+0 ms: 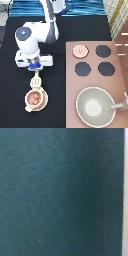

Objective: Take the lid off the pot, put the pot on the plate, and use the tool to push the pot to the front of the table.

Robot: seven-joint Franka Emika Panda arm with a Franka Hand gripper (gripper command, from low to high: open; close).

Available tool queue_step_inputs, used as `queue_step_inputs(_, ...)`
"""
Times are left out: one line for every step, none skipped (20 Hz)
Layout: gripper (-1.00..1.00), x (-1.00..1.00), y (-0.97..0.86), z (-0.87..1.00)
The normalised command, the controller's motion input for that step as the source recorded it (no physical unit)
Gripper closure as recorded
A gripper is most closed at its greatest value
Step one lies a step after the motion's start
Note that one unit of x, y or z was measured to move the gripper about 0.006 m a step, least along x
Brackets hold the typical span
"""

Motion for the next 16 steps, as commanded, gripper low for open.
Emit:
queue_step_inputs(1.00,-0.30,-0.62,0.51)
queue_step_inputs(1.00,-0.27,-0.67,0.48)
queue_step_inputs(1.00,-0.10,-0.71,0.40)
queue_step_inputs(1.00,0.00,-0.72,0.27)
queue_step_inputs(1.00,0.28,-0.69,0.13)
queue_step_inputs(1.00,0.52,-0.60,0.00)
queue_step_inputs(1.00,0.69,-0.54,0.00)
queue_step_inputs(1.00,0.80,-0.52,-0.06)
queue_step_inputs(1.00,0.84,-0.48,-0.14)
queue_step_inputs(1.00,0.93,-0.40,-0.26)
queue_step_inputs(1.00,0.95,-0.36,-0.51)
queue_step_inputs(1.00,0.97,-0.31,-0.65)
queue_step_inputs(1.00,0.98,-0.15,-0.61)
queue_step_inputs(1.00,0.93,0.00,-0.54)
queue_step_inputs(1.00,0.95,0.25,-0.35)
queue_step_inputs(1.00,0.92,0.37,-0.27)
